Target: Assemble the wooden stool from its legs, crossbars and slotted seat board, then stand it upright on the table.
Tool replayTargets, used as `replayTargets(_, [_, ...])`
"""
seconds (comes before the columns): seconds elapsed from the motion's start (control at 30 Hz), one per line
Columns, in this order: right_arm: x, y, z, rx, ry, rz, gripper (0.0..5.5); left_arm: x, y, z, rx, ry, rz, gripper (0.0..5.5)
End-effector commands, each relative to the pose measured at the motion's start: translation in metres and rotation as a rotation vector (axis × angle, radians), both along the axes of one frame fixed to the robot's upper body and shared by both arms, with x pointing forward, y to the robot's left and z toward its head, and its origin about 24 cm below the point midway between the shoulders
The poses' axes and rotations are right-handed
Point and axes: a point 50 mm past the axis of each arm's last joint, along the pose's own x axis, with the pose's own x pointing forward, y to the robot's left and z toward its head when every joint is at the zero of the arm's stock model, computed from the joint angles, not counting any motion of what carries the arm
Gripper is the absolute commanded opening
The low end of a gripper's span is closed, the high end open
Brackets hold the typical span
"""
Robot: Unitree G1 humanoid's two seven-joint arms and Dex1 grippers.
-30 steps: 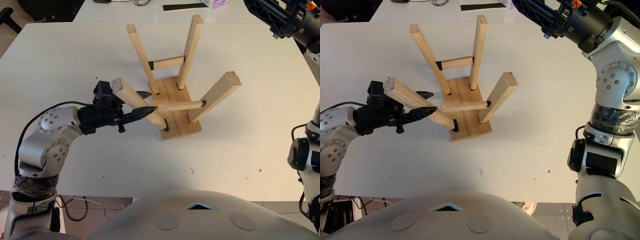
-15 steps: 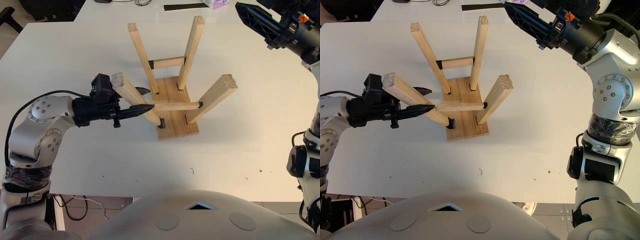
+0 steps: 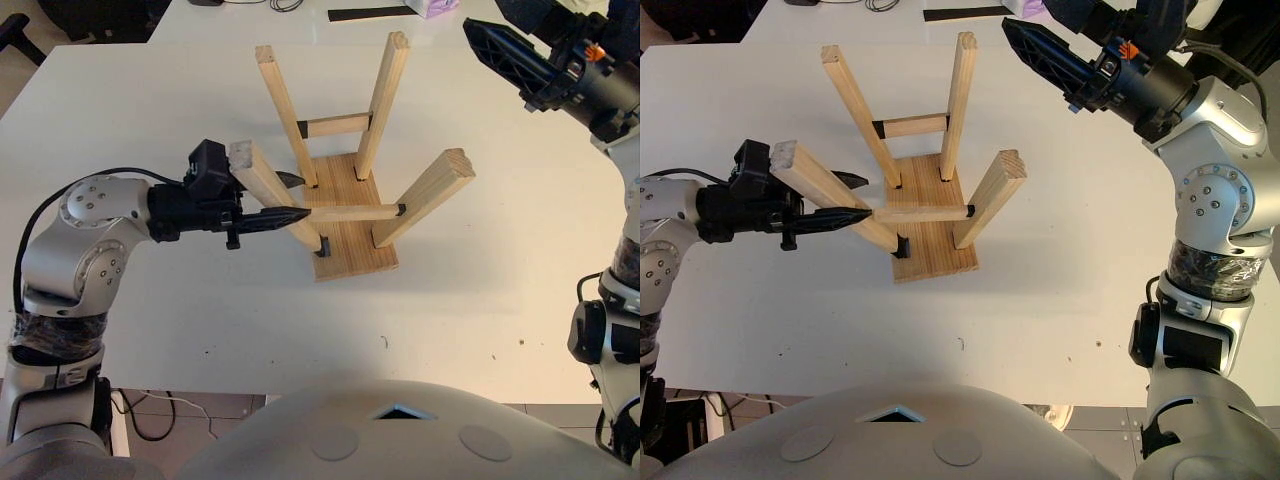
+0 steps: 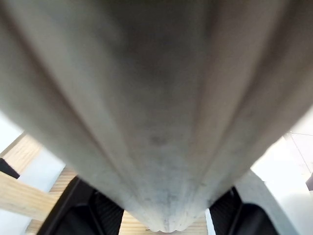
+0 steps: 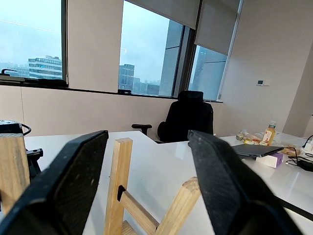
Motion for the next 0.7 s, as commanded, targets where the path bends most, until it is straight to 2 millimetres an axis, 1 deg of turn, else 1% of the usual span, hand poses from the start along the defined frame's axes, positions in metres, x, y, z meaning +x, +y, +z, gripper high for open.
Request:
replayTargets(0.03, [0.003, 0.003, 0.0, -0.003, 0.01, 0.009, 3.02, -0.001, -0.005, -0.007, -0.008, 0.02, 0.002, 2.04])
replayTargets(0.23, [0.002, 0.003, 0.001, -0.005, 0.005, 0.011, 3.02, 0.004, 0.003, -0.023, 0.044, 0.037, 0.04, 2.04])
replayTargets(0.37, [0.004, 0.005, 0.0, -0.005, 0.007, 0.023, 3.02, 0.006, 0.004, -0.021, 0.063, 0.005, 0.044, 2.04])
replayTargets(0.47, [0.002, 0.008, -0.002, -0.012, 0.007, 0.024, 3.02, 0.008, -0.001, -0.018, 0.084, -0.021, 0.023, 2.04])
replayTargets(0.57, [-0.004, 0.016, 0.0, -0.008, -0.001, 0.029, 3.02, 0.004, -0.007, -0.019, 0.127, -0.047, -0.007, 2.04])
replayTargets(0.7, [-0.023, 0.037, 0.005, 0.01, -0.012, 0.09, 3.02, -0.004, -0.012, -0.015, 0.121, -0.06, -0.014, 2.04])
